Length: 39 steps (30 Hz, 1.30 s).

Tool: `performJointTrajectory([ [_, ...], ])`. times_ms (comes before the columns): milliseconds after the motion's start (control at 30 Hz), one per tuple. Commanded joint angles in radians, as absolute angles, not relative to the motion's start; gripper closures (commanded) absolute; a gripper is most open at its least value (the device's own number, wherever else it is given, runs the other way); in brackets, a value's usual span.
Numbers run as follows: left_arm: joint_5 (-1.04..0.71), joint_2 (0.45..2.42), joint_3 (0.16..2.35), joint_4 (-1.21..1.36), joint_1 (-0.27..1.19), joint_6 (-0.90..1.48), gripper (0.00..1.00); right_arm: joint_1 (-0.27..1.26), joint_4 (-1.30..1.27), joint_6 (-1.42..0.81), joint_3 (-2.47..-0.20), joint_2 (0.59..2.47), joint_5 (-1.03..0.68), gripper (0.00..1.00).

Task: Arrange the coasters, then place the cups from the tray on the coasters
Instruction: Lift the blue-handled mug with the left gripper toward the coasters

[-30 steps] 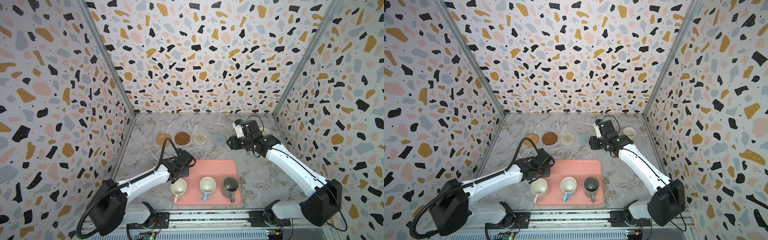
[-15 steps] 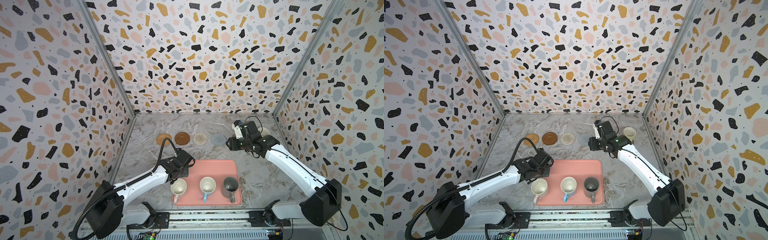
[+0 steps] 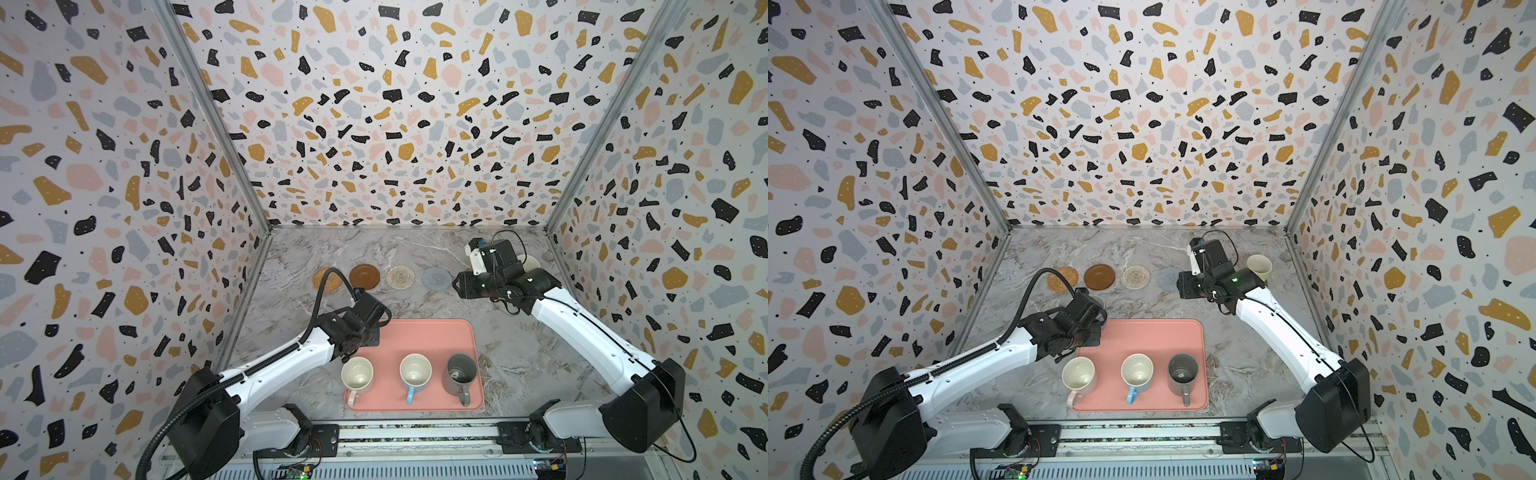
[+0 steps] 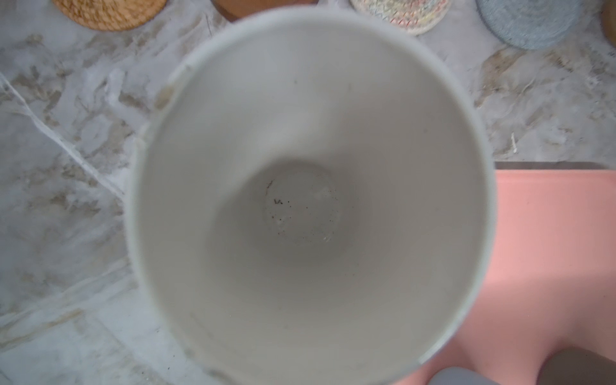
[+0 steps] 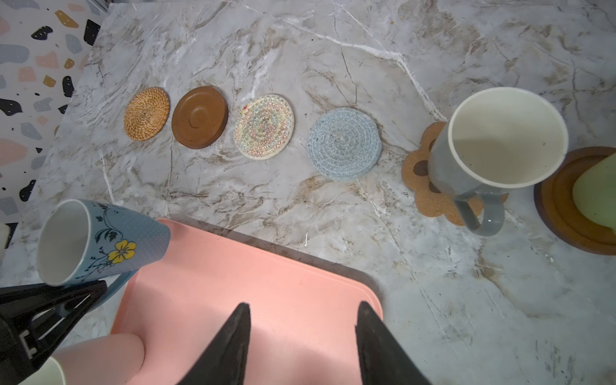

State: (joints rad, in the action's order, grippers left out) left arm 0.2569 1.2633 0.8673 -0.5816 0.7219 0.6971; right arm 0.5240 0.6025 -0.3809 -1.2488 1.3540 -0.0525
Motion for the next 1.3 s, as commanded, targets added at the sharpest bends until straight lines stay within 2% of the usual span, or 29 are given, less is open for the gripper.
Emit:
performJointTrajectory([
  [0,0.3,1.278,0.947,-0.541,0.716,0.667,0.94,0.529,0.635,-0.385,-1.283,1.324,-0.032,0.47],
  [467,0.297,1.55,1.225,-0.502,0.753,0.67,0.95,0.522,0.668,-0.313,-1.226,1.252,0.002,0.46],
  [900,0.331,1.927,1.665,-0.54,0.809,0.692,0.96,0.474,0.709,-0.263,-1.108,1.177,-0.01,0.46],
  [1267,0.349,2.169,1.988,-0.611,0.813,0.678,0.98,0.415,0.724,-0.27,-1.027,1.097,-0.045,0.46],
])
